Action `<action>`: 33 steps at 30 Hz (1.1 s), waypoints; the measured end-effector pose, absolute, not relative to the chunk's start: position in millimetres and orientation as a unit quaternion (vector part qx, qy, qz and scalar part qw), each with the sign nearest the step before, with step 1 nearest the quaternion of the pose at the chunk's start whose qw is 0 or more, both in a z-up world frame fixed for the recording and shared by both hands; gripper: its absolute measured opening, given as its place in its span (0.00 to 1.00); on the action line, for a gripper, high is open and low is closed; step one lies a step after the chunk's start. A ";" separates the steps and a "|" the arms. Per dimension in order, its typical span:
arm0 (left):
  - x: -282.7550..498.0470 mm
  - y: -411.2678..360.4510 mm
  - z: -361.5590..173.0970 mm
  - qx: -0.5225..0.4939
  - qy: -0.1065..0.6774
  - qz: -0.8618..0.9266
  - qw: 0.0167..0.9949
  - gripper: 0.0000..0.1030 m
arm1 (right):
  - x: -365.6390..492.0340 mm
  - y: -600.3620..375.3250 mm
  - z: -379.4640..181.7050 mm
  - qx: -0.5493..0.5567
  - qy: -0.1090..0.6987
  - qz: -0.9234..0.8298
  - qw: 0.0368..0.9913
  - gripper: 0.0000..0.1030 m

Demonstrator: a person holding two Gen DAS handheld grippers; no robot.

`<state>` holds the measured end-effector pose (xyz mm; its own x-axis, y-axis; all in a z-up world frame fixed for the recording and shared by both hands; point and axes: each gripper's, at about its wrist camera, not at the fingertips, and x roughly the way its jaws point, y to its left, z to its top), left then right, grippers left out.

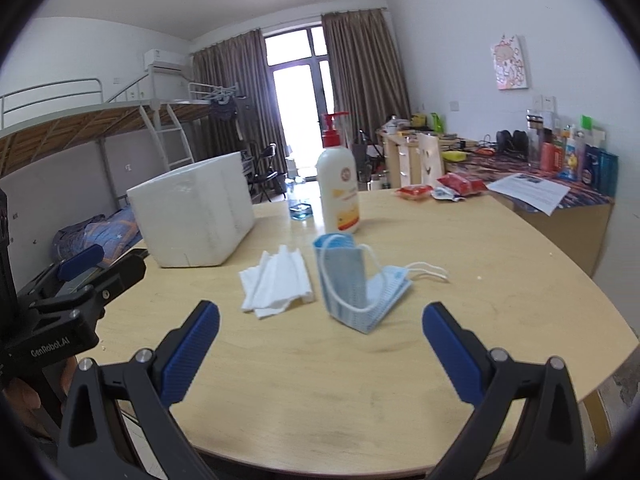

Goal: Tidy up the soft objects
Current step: 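Move both tools toward the white tissues and blue mask on the table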

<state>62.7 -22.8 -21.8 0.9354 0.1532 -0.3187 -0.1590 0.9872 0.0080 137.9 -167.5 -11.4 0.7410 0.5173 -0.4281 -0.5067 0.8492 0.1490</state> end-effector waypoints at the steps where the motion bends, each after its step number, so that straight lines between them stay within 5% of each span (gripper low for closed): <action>1: 64.4 -24.8 -22.3 -0.009 0.163 0.076 0.984 0.99 | 139.5 -169.2 -11.5 0.013 0.233 0.271 0.934 1.00; 33: 105.6 -30.6 -30.6 -0.021 0.220 0.031 0.975 0.99 | 174.4 -180.4 -20.1 0.021 0.256 0.260 0.931 1.00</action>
<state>105.6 -30.6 -30.6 0.9010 0.0515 -0.4308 -0.0700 0.9972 -0.0274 174.4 -180.4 -20.1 0.7343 0.4946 -0.4649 -0.4731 0.8640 0.1720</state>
